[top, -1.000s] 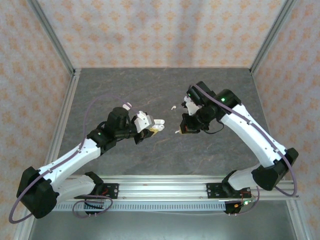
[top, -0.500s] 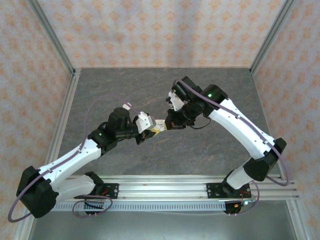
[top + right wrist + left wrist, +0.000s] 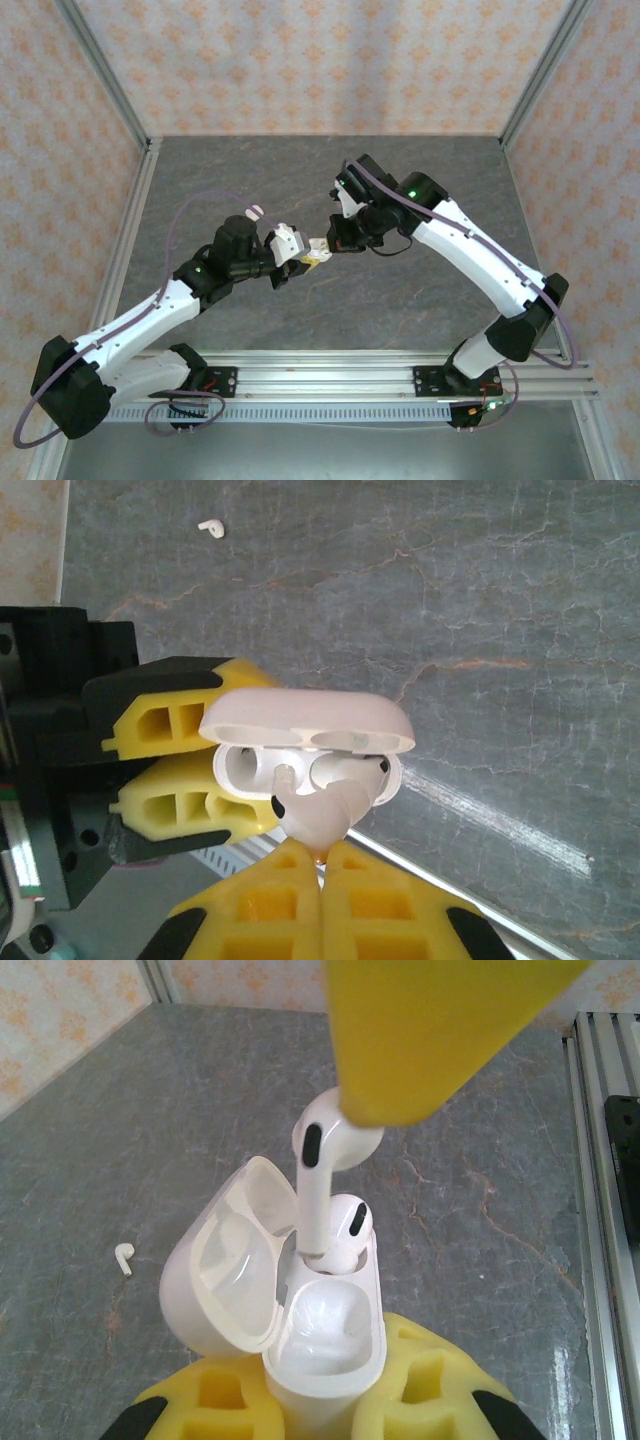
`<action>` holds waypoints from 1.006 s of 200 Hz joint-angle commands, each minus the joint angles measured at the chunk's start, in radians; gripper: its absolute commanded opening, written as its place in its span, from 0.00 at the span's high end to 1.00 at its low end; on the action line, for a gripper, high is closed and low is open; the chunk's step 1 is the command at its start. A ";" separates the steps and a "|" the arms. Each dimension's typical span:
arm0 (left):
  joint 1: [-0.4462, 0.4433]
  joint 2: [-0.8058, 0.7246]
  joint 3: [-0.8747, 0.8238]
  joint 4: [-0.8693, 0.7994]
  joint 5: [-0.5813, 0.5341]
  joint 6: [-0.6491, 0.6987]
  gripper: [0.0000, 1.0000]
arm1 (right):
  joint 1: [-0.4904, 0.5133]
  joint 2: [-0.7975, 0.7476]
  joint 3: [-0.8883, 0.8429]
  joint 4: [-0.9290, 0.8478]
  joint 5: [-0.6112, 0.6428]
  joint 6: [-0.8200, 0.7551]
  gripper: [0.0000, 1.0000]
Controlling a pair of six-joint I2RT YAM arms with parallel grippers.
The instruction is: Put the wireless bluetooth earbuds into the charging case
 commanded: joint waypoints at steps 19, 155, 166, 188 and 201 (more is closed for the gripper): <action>-0.004 -0.012 0.039 0.012 -0.023 -0.010 1.00 | 0.030 -0.014 -0.019 0.057 0.050 0.036 1.00; -0.005 -0.010 0.039 0.035 -0.024 -0.037 1.00 | 0.087 0.020 -0.043 0.082 0.062 0.044 1.00; -0.005 -0.010 0.038 0.039 -0.020 -0.041 1.00 | 0.086 0.024 -0.045 0.088 0.062 0.045 1.00; -0.004 -0.011 0.032 0.050 -0.006 -0.047 1.00 | 0.086 0.029 -0.039 0.093 0.080 0.045 0.94; -0.004 -0.014 0.030 0.053 -0.002 -0.049 1.00 | 0.086 0.031 -0.032 0.093 0.091 0.045 0.88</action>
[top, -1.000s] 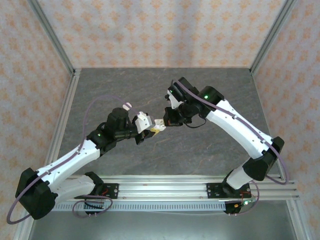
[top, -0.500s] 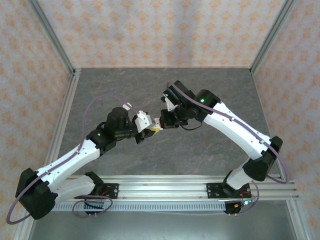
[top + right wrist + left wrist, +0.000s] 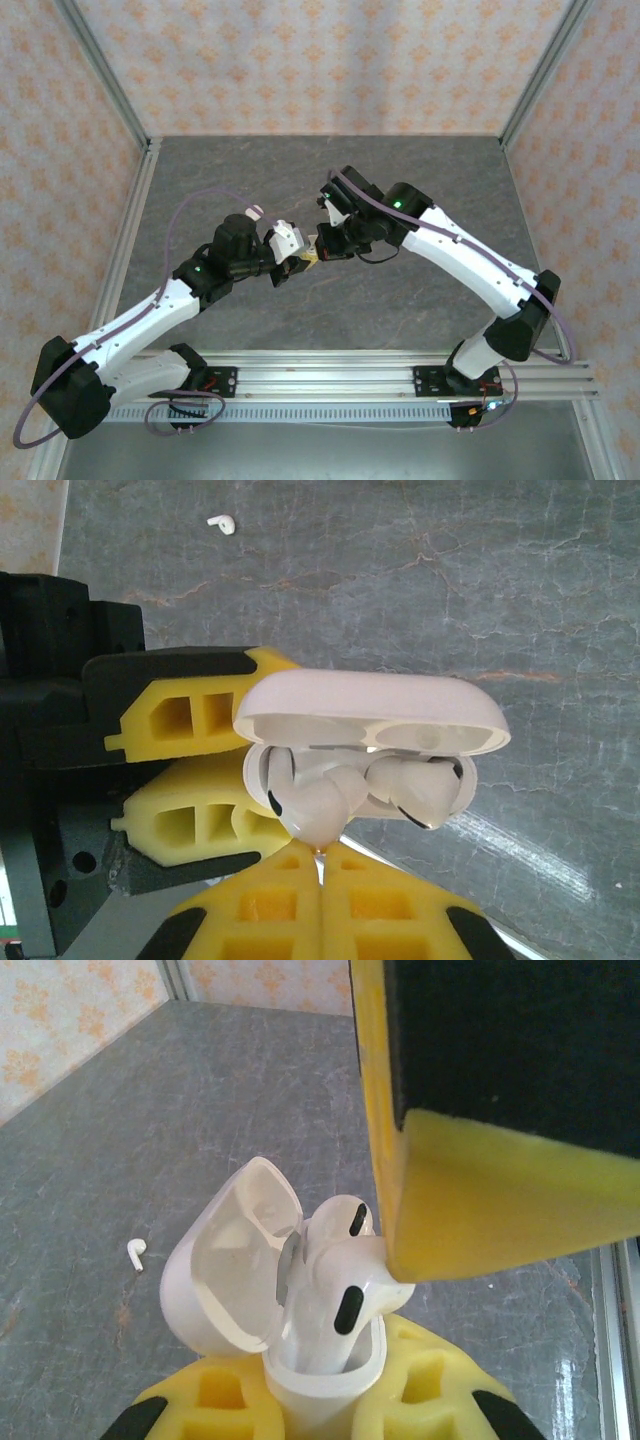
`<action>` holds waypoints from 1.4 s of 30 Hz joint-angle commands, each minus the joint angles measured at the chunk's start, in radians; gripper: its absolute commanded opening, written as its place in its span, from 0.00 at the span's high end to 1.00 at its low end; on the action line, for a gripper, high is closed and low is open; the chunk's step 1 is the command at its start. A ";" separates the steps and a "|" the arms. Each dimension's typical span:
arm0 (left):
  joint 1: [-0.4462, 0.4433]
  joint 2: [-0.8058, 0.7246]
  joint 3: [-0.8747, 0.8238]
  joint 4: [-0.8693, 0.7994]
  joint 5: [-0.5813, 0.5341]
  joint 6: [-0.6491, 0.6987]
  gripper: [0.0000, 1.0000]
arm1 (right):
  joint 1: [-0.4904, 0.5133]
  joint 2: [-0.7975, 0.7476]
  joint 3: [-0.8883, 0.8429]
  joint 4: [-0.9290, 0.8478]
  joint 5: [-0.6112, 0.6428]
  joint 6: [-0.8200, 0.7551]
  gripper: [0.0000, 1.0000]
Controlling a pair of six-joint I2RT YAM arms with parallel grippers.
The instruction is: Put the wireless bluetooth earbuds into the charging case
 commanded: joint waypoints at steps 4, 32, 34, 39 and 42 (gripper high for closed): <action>-0.004 -0.021 0.012 0.053 0.027 -0.015 1.00 | 0.007 0.018 0.021 0.008 0.056 0.007 0.77; -0.005 -0.059 0.016 0.039 0.098 -0.058 1.00 | 0.004 -0.093 -0.045 0.136 -0.109 0.066 0.98; -0.005 -0.067 0.016 0.034 0.099 -0.059 1.00 | 0.003 -0.092 -0.079 0.177 -0.126 0.080 0.99; -0.004 -0.082 0.018 0.019 0.098 -0.059 1.00 | 0.003 -0.067 -0.089 0.181 -0.130 0.068 1.00; -0.006 -0.089 0.017 0.018 0.098 -0.060 1.00 | 0.002 -0.056 -0.086 0.175 -0.110 0.059 1.00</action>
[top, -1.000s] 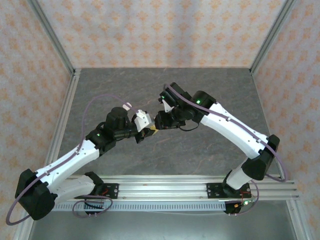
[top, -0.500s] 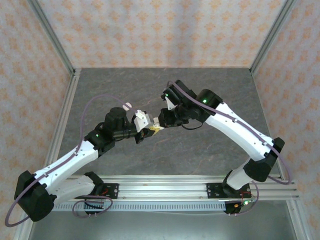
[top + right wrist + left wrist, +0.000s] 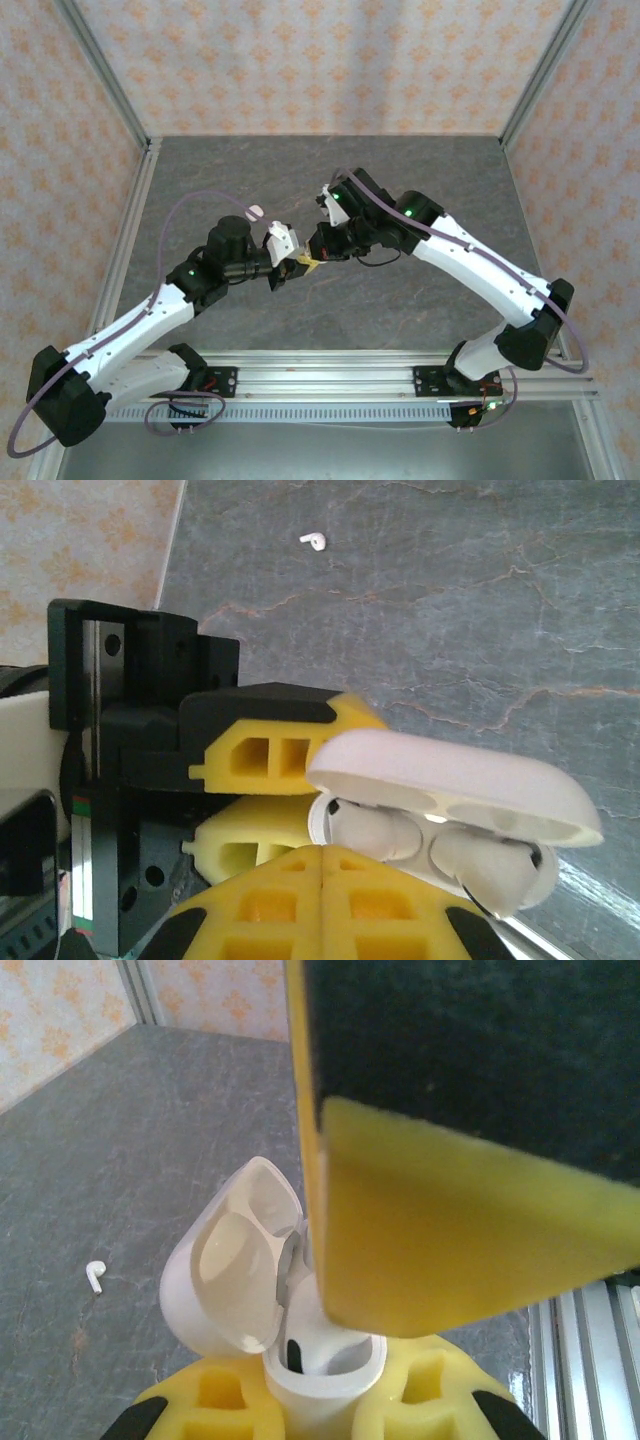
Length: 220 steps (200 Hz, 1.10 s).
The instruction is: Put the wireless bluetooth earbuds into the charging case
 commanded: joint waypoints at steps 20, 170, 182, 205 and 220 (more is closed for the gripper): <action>-0.005 -0.035 0.014 0.041 0.020 -0.010 1.00 | -0.009 0.027 0.013 0.004 0.026 0.001 1.00; -0.004 -0.084 0.019 0.081 0.135 -0.114 1.00 | -0.270 -0.053 -0.024 0.114 -0.171 0.039 0.87; -0.004 -0.083 0.021 0.111 0.137 -0.134 1.00 | -0.282 -0.055 -0.089 0.210 -0.238 0.084 0.87; -0.004 -0.065 0.030 0.171 0.143 -0.176 1.00 | -0.285 -0.049 -0.195 0.382 -0.380 0.175 0.87; -0.004 -0.044 0.048 0.184 0.150 -0.192 1.00 | -0.283 -0.054 -0.254 0.519 -0.476 0.246 0.88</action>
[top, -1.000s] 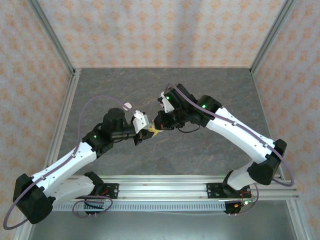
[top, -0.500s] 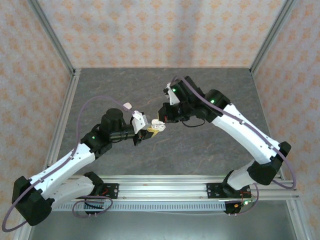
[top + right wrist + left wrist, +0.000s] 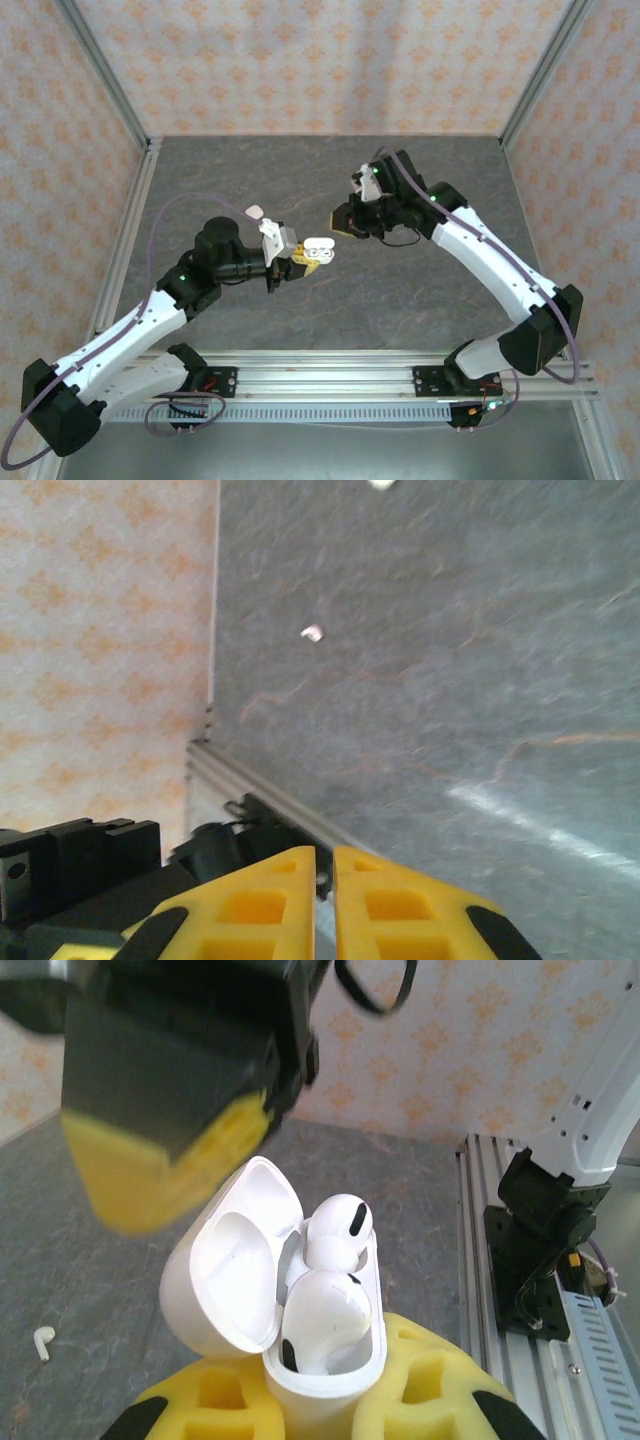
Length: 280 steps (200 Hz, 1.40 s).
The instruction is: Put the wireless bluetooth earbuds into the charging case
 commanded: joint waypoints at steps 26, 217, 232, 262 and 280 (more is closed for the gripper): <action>-0.003 0.040 0.060 0.119 0.007 -0.094 1.00 | 0.005 -0.043 -0.124 0.425 -0.305 0.190 0.89; 0.105 0.080 -0.004 0.004 -0.243 -0.338 0.95 | -0.186 -0.246 -0.132 -0.052 0.388 -0.117 0.54; 0.129 0.155 0.007 -0.011 -0.280 -0.362 0.95 | -0.187 -0.195 -0.153 -0.035 0.369 -0.120 0.54; 0.170 0.397 0.105 -0.048 -0.316 -0.390 0.93 | -0.187 -0.124 -0.212 0.036 0.337 -0.110 0.53; 0.169 0.582 0.224 -0.132 -0.310 -0.383 0.92 | -0.188 -0.085 -0.236 0.078 0.330 -0.099 0.53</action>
